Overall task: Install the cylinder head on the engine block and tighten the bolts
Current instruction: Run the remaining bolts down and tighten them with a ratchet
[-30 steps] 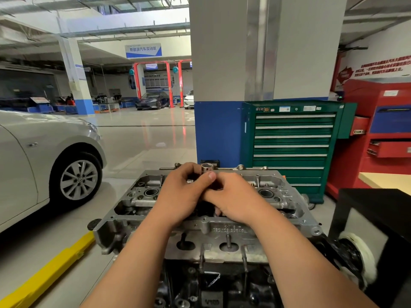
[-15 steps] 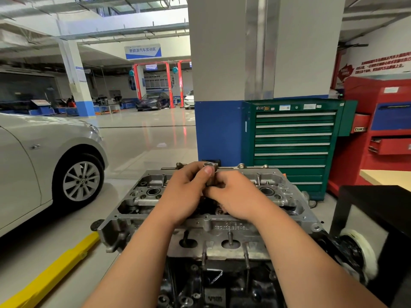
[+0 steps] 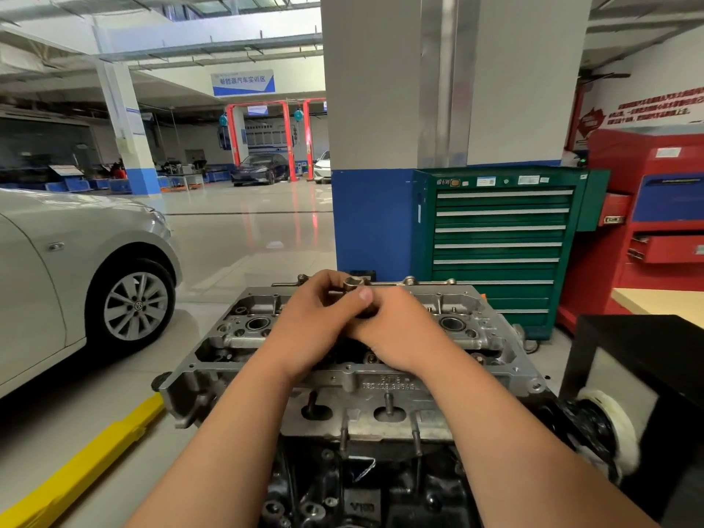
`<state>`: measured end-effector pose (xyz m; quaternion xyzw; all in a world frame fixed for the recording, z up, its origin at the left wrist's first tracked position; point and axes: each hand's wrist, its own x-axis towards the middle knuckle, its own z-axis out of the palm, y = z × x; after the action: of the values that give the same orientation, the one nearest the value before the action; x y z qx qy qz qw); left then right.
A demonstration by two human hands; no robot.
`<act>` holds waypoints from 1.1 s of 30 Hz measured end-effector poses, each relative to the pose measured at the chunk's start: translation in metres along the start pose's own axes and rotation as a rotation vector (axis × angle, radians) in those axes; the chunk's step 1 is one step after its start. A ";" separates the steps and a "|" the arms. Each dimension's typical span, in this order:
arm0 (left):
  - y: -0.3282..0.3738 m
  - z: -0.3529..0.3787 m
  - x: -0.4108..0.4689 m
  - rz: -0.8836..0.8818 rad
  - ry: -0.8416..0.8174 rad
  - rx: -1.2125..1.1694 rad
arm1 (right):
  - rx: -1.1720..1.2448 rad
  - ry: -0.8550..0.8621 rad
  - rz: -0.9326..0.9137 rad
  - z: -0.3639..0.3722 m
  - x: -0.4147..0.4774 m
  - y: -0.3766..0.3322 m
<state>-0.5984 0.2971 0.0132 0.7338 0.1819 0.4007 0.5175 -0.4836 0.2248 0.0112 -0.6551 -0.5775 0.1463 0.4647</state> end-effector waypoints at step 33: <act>-0.005 -0.002 0.000 0.081 0.059 0.098 | 0.040 -0.047 -0.028 -0.001 -0.002 -0.001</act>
<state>-0.5995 0.2999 0.0090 0.7529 0.1865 0.4334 0.4588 -0.4840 0.2223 0.0123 -0.6339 -0.5944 0.1666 0.4660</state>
